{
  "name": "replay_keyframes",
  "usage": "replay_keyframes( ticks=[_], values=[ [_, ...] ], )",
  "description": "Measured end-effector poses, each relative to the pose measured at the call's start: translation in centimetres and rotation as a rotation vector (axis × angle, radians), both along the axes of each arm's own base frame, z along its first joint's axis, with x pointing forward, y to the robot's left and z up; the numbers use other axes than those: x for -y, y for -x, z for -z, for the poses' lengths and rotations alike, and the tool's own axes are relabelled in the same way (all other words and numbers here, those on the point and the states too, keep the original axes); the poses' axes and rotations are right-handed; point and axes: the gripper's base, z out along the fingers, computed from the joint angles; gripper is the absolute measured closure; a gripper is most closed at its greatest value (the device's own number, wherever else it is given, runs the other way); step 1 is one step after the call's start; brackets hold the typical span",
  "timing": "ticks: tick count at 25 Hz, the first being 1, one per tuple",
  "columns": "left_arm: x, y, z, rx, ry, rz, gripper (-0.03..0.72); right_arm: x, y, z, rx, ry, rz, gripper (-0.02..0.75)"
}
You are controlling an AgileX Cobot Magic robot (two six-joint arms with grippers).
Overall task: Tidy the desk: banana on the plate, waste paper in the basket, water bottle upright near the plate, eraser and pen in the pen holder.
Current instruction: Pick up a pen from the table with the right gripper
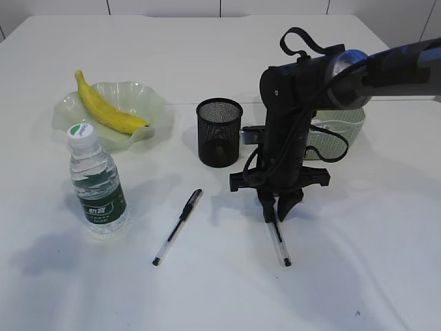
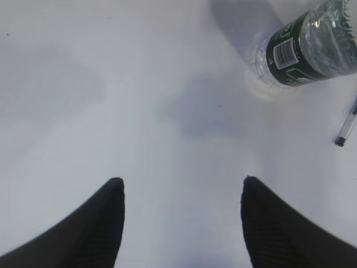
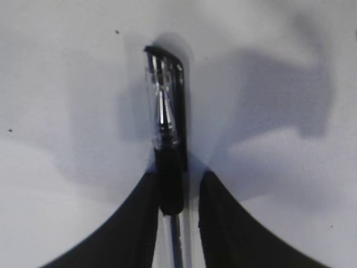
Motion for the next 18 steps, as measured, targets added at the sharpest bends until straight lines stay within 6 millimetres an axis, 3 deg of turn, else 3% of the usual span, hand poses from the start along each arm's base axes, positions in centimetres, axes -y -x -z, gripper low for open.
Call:
replay_keyframes(
  ticks=[6,18],
  values=[
    [0.00,-0.02,-0.01,0.002,0.000,0.000,0.223,0.01,-0.01,0.00,0.001,0.002,-0.001,0.672],
    [-0.02,-0.08,-0.04,0.010,-0.001,-0.002,0.223,-0.07,0.01,-0.79,0.020,-0.007,-0.056,0.685]
  ],
)
